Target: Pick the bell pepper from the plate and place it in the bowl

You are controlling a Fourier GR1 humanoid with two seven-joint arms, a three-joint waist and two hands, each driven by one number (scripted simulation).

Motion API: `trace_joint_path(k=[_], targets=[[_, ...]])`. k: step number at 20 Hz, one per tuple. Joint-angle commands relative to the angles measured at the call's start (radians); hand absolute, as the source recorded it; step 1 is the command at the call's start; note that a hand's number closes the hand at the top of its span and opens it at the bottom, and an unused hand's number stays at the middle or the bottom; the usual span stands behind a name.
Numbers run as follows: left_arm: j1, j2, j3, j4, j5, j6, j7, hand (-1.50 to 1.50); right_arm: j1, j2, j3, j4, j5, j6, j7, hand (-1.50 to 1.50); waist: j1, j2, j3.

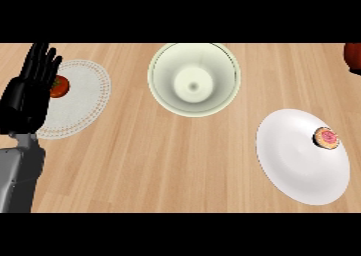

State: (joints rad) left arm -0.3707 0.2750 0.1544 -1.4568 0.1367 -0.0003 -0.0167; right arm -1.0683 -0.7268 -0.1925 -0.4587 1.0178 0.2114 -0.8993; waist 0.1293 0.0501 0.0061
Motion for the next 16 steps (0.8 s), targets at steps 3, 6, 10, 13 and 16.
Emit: trace_joint_path(k=[3,6,10,13,16], targets=[[-0.018,0.005,0.010,0.018,-0.005,0.016,0.019,0.00,-0.144,-0.007,-0.047,0.096,-0.086,0.147,-0.160,1.50,-0.024,-0.012,-0.003],[0.004,0.000,0.007,0.011,-0.015,0.020,-0.003,0.00,-0.225,0.023,-0.062,0.141,-0.133,0.261,-0.125,1.50,-0.010,-0.015,-0.005],[0.007,0.005,0.005,0.002,-0.008,0.011,0.020,0.00,-0.287,0.053,-0.046,0.184,-0.152,0.329,-0.112,1.50,-0.026,-0.023,-0.005],[0.055,-0.016,-0.001,-0.011,-0.015,0.020,-0.006,0.00,-0.343,0.069,-0.034,0.211,-0.160,0.370,-0.083,1.50,-0.030,-0.026,-0.006],[0.055,-0.001,0.009,0.000,-0.019,0.014,-0.018,0.00,-0.388,0.140,-0.014,0.237,-0.159,0.368,-0.024,1.50,-0.038,-0.026,-0.006]])
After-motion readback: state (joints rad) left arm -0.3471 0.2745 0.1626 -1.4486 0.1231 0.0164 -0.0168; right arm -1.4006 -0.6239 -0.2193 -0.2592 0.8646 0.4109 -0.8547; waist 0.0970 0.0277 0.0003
